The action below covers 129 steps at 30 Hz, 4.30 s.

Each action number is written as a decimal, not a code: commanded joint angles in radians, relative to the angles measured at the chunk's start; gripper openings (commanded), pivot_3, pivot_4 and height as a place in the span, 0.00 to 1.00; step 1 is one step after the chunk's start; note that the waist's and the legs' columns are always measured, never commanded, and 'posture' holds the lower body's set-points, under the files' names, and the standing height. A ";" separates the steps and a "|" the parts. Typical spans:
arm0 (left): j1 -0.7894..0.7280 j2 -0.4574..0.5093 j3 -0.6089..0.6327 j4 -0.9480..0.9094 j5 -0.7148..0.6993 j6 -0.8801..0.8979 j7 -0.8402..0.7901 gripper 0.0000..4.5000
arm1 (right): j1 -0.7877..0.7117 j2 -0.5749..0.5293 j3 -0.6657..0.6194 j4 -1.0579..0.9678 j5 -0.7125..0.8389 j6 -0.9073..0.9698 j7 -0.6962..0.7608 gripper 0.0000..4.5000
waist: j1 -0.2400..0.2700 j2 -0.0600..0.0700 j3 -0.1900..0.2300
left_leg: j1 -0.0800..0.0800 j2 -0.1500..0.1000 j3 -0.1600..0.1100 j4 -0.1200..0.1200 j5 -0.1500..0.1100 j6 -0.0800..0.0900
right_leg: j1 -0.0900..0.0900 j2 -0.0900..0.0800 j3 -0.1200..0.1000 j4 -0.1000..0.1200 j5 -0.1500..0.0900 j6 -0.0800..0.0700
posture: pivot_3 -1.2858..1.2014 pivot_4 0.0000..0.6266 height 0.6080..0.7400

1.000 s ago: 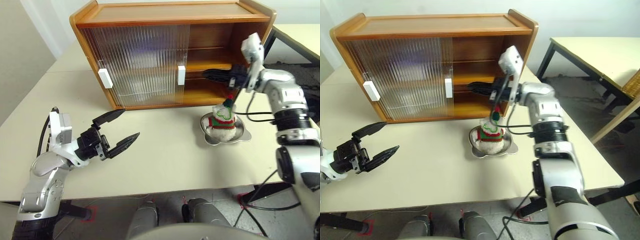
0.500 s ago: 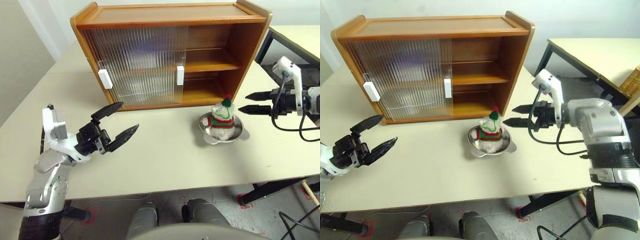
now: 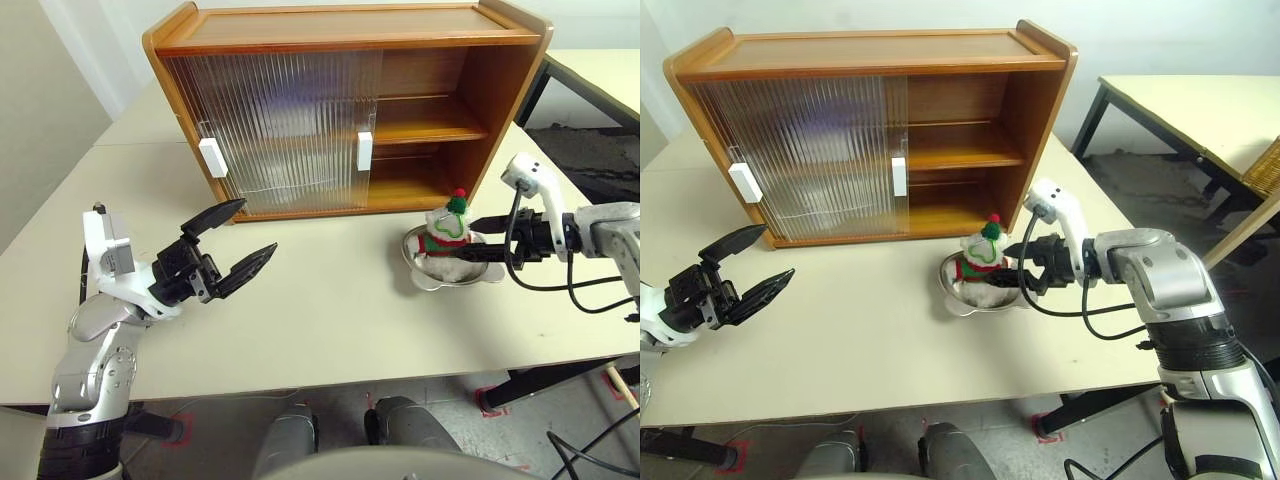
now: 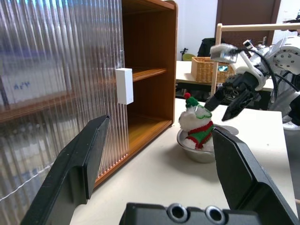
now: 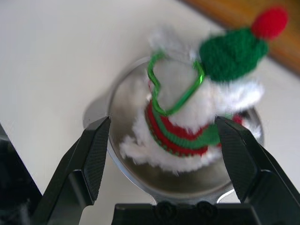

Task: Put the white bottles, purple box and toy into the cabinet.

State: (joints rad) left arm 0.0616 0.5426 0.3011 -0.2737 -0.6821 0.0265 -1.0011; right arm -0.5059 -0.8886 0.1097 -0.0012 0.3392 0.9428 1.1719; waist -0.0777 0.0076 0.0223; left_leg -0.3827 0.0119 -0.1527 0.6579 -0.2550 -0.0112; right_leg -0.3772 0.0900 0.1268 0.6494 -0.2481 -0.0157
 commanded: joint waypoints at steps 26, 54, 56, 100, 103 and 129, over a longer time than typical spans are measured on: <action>0.004 0.011 -0.004 0.019 0.026 -0.006 -0.006 1.00 | -0.051 0.092 0.051 -0.053 0.023 0.090 -0.176 0.29 | -0.001 0.000 0.000 | 0.000 0.000 -0.001 -0.002 -0.001 -0.001 | -0.001 0.000 0.000 0.000 -0.002 0.001 | 0.47 0.05 1.00; -0.022 -0.013 -0.008 0.029 0.006 0.006 0.020 1.00 | -0.437 0.299 -0.126 0.480 -0.004 -0.410 -0.257 0.07 | -0.001 0.002 -0.002 | -0.003 0.001 -0.002 -0.002 -0.001 0.000 | -0.005 0.000 0.000 0.001 0.004 0.006 | 0.48 0.01 1.00; -0.022 -0.012 -0.007 0.028 0.006 0.007 0.020 1.00 | -0.457 0.315 -0.137 0.516 -0.008 -0.447 -0.264 0.07 | -0.001 0.002 -0.002 | -0.003 0.002 -0.002 -0.002 -0.001 0.000 | -0.005 0.000 -0.001 0.001 0.008 0.002 | 0.48 0.00 1.00; -0.029 -0.006 -0.003 0.029 0.011 0.017 0.033 1.00 | -0.649 0.413 -0.095 0.975 -0.317 -1.043 -0.443 0.06 | 0.002 0.004 -0.003 | -0.008 0.009 0.002 -0.001 0.002 0.006 | -0.013 0.000 -0.003 0.000 0.024 -0.011 | 0.48 0.01 1.00; -0.026 0.000 -0.008 0.031 0.018 0.019 0.029 1.00 | -0.648 0.424 -0.100 0.982 -0.324 -1.050 -0.474 0.06 | 0.001 0.004 -0.003 | -0.007 0.010 0.002 -0.001 0.002 0.006 | -0.013 0.000 -0.003 0.000 0.024 -0.011 | 0.48 0.01 1.00; -0.013 -0.008 -0.013 0.022 0.020 0.026 0.025 1.00 | -0.685 0.412 -0.158 0.988 -0.259 -0.985 -0.446 0.99 | -0.001 0.004 -0.003 | -0.007 0.010 0.002 -0.003 0.003 0.006 | -0.014 0.000 -0.003 0.000 0.022 -0.014 | 0.48 0.03 1.00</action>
State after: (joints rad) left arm 0.0414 0.5346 0.2945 -0.2523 -0.6661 0.0481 -0.9743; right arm -1.1768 -0.4699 -0.0245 0.9943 0.0469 -0.0817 0.6985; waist -0.0789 0.0113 0.0198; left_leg -0.3900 0.0221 -0.1504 0.6544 -0.2524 -0.0050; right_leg -0.3914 0.0902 0.1240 0.6493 -0.2261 -0.0297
